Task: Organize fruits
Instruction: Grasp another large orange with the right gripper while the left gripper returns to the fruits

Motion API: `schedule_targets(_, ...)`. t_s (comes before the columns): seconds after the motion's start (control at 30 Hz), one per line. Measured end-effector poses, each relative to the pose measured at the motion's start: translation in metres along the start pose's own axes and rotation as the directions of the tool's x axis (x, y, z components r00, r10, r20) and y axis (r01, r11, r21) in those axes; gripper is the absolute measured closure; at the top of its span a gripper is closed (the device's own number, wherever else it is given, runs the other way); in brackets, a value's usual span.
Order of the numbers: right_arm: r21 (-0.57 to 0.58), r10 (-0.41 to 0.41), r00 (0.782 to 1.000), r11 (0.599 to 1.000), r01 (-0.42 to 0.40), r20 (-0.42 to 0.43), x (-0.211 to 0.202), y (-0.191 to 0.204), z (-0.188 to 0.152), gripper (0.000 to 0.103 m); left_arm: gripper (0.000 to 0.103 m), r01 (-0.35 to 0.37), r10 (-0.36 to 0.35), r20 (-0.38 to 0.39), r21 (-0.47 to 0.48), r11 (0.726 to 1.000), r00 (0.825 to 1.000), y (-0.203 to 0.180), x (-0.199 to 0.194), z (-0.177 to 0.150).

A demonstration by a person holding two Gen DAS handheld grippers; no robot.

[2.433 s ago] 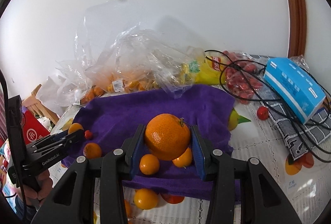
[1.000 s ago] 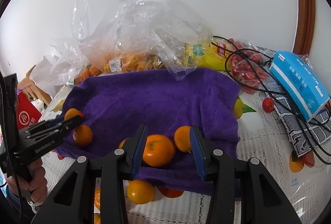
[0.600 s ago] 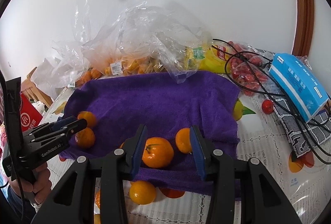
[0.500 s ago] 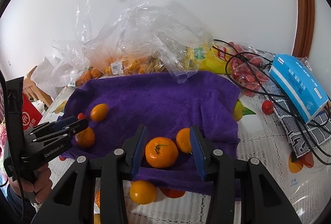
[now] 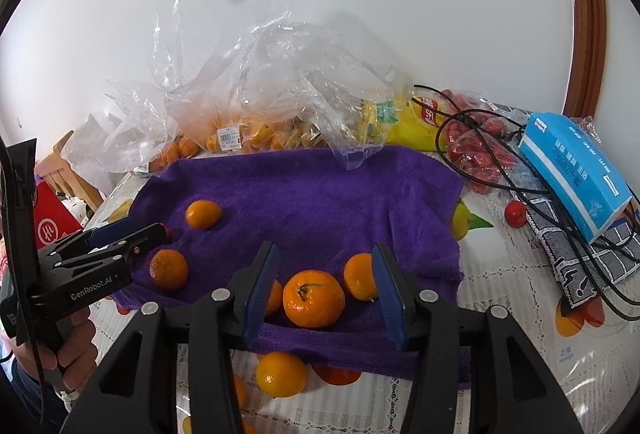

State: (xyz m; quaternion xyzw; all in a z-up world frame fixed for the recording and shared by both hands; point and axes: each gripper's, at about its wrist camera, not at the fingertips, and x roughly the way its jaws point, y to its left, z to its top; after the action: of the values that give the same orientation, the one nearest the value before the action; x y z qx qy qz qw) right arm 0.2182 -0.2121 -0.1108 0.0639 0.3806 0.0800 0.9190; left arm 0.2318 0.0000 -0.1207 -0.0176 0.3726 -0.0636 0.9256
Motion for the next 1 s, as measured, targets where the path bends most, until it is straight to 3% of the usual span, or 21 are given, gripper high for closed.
schedule_targets(0.4,-0.006,-0.015,0.999,1.0,0.015,0.032,-0.008,0.004,0.0,0.054,0.036,0.039,-0.039,0.005,-0.026,0.999,0.999,0.005,-0.011,0.005)
schedule_targets(0.6,-0.007,-0.03,0.997,0.999,0.031,0.078,-0.034,0.012,-0.001,0.054,0.035,0.019,-0.019,0.015,-0.009,1.0,1.0,0.001,-0.024,0.006)
schedule_targets(0.7,-0.017,-0.015,0.999,1.0,0.016,0.048,-0.045,0.017,-0.004,0.055,0.035,0.029,-0.028,0.008,-0.005,1.0,1.0,0.0,-0.03,-0.001)
schedule_targets(0.77,-0.02,-0.008,1.0,1.0,0.008,0.019,-0.05,0.019,-0.009,0.061,0.035,0.025,-0.025,-0.001,0.009,1.0,1.0,-0.002,-0.036,-0.007)
schedule_targets(1.0,-0.013,0.031,0.999,0.999,-0.031,-0.023,-0.064,0.029,-0.043,0.061,0.035,0.008,-0.008,-0.011,0.01,1.0,1.0,0.01,-0.064,-0.03)
